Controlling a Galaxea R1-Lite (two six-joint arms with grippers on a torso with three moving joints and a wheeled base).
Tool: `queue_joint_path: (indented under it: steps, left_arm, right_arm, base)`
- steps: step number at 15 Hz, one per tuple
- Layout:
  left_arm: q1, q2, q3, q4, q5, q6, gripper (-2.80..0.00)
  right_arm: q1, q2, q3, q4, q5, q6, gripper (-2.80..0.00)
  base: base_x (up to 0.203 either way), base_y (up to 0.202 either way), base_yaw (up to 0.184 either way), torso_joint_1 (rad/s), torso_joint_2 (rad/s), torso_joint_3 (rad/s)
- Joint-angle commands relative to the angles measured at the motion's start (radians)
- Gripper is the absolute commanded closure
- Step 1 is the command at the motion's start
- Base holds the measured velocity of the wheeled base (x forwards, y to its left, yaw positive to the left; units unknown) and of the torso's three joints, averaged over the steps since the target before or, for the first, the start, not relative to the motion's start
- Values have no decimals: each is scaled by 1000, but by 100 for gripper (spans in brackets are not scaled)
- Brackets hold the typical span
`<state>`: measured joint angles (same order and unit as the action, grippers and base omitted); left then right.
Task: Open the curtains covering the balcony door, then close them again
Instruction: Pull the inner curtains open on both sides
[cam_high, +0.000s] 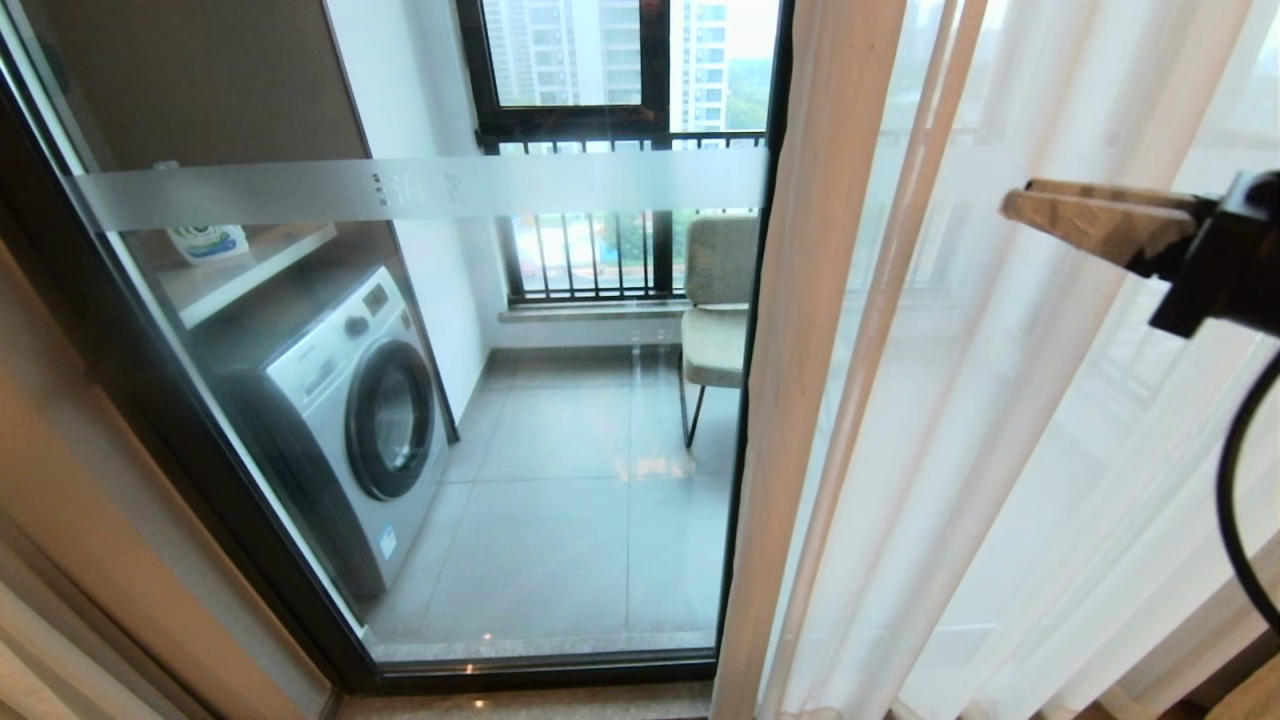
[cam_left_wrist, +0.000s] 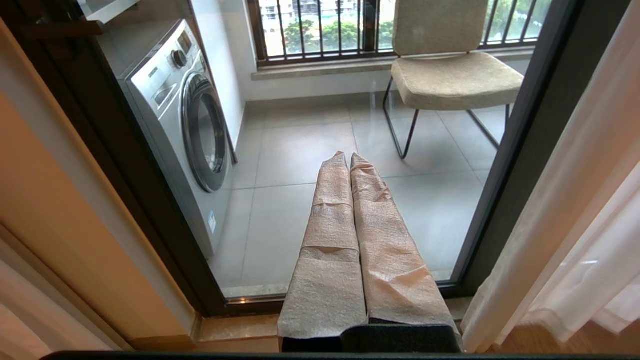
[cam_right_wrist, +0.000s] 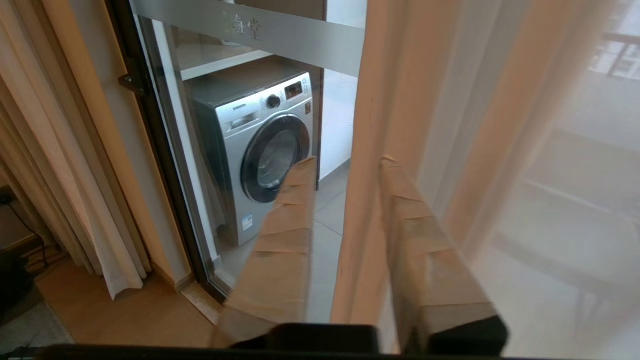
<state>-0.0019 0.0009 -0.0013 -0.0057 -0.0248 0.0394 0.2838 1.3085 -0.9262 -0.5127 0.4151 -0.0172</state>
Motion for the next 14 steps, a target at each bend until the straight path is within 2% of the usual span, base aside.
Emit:
queue_joint_path:
  steps: [1, 4, 8, 14]
  left_arm:
    - [0, -1, 0, 0, 0, 1, 0]
    - [0, -1, 0, 0, 0, 1, 0]
    - [-1, -1, 0, 0, 0, 1, 0]
    - [-1, -1, 0, 0, 0, 1, 0]
  right_arm:
    - [26, 164, -110, -4, 1, -1, -280]
    - [52, 253, -192, -9, -23, -4, -280]
    - [86, 375, -309, -37, -174, -4, -280]
    - [111, 556, -511, -72, -324, -6, -280]
  base:
    - [0, 0, 0, 0, 0, 0]
    - [0, 0, 0, 0, 0, 0]
    - [0, 0, 0, 0, 0, 0]
    - [0, 0, 0, 0, 0, 0]
